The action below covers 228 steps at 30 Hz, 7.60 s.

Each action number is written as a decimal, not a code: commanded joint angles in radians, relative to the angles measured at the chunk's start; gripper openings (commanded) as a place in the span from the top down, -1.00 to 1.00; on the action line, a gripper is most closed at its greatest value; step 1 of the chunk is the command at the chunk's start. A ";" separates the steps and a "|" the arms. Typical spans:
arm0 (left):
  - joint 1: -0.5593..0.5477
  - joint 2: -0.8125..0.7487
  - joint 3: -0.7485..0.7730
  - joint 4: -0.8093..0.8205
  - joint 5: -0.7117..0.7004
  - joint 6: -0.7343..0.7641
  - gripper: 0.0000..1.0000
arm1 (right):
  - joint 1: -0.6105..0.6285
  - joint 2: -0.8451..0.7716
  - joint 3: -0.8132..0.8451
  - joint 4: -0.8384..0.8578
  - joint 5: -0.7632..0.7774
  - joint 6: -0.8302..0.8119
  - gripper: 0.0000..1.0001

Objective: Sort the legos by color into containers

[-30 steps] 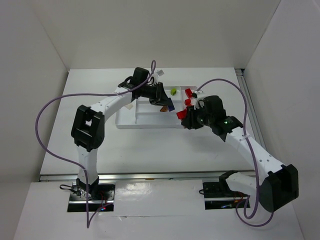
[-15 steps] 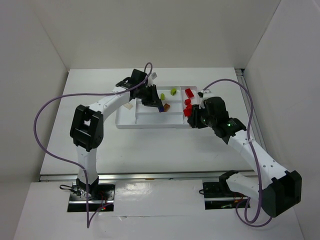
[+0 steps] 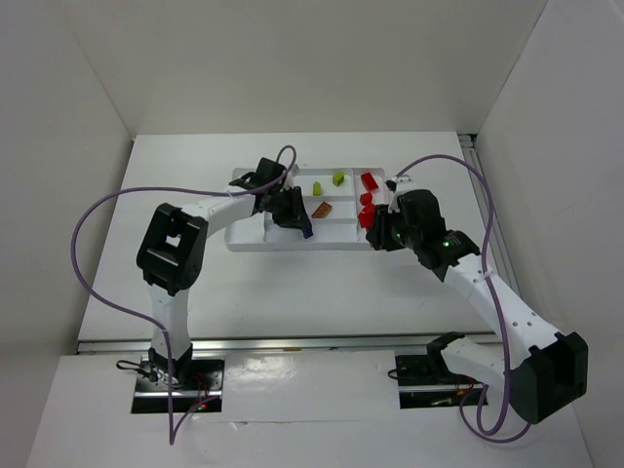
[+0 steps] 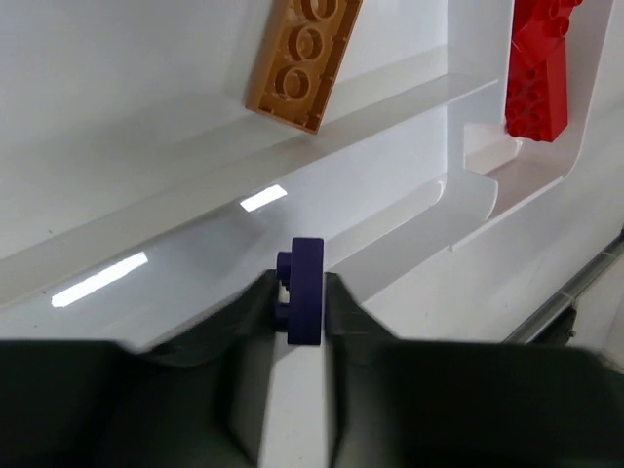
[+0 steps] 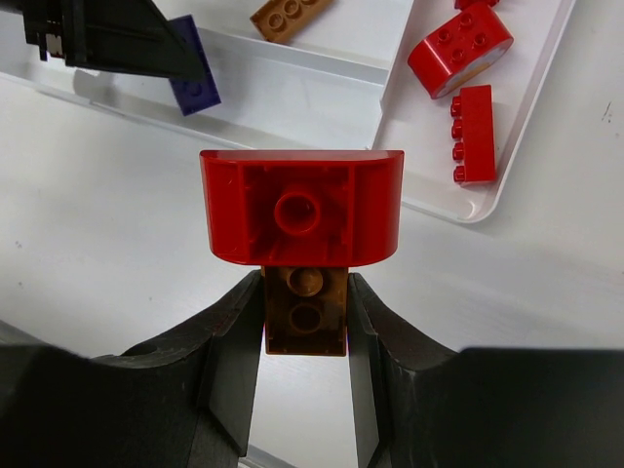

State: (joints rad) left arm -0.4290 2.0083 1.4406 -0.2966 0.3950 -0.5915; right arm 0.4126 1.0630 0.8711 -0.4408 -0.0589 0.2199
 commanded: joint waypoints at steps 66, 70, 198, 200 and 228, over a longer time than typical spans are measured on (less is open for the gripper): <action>-0.155 -0.149 0.050 0.129 0.484 -0.028 -0.25 | 0.008 0.031 -0.043 0.070 -0.279 -0.048 1.00; -0.165 -0.140 0.073 0.085 0.473 -0.018 -0.15 | 0.008 0.031 -0.043 0.070 -0.279 -0.048 1.00; -0.076 0.595 0.957 0.286 0.271 -0.357 0.60 | -0.120 -0.141 0.025 -0.147 0.495 0.417 -0.81; -0.076 0.595 0.957 0.306 0.271 -0.378 -0.14 | -0.120 -0.141 0.025 -0.147 0.495 0.417 -0.81; 0.088 -0.393 0.223 -0.061 0.050 0.131 -1.00 | -0.129 0.172 0.218 -0.245 0.751 0.516 -1.00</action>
State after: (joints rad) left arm -0.3927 1.6901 1.7771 -0.2897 0.5156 -0.5629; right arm 0.2939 1.2301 1.0340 -0.6537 0.6262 0.7143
